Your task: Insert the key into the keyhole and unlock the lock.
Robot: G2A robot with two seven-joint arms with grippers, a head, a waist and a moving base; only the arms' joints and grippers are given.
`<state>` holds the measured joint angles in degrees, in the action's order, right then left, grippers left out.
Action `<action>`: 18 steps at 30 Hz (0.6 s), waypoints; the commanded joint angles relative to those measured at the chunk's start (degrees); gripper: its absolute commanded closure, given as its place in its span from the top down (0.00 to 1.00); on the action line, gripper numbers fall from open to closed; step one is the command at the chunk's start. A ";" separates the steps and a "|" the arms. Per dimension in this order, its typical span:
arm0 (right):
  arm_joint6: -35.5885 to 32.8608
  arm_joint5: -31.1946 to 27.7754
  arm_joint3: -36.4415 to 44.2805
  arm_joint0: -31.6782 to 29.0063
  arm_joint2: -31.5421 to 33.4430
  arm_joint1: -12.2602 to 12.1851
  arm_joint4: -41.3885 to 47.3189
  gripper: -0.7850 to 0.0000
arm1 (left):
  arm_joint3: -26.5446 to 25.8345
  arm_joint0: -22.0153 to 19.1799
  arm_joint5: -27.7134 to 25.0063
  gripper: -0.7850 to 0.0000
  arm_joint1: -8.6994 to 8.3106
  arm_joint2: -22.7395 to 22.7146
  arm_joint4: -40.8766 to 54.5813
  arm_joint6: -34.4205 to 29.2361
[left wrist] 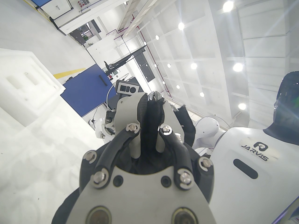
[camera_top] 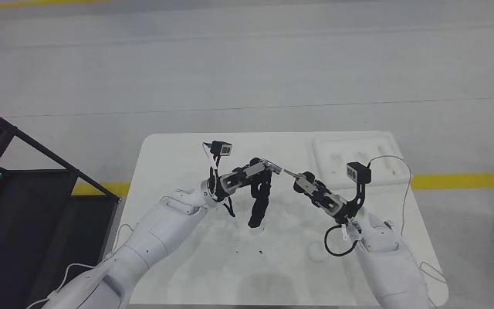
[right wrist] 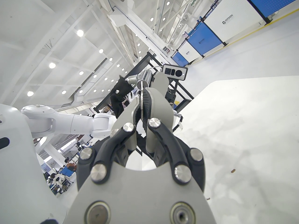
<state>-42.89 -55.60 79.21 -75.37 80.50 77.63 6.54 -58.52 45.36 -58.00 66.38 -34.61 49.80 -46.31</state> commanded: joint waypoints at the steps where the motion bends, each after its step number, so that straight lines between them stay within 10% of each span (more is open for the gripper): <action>1: 0.36 0.14 0.32 -0.13 0.29 -0.24 -0.71 0.00 | 0.00 0.00 0.00 0.00 0.00 0.00 0.00 0.00; 18: 4.03 0.63 0.79 0.73 -1.99 -1.39 -5.30 0.00 | 0.00 0.00 0.00 0.00 0.00 0.00 0.00 0.00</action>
<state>-39.11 -54.88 80.06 -74.68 78.65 76.29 1.32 -58.52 45.36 -58.00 66.38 -34.61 49.80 -46.31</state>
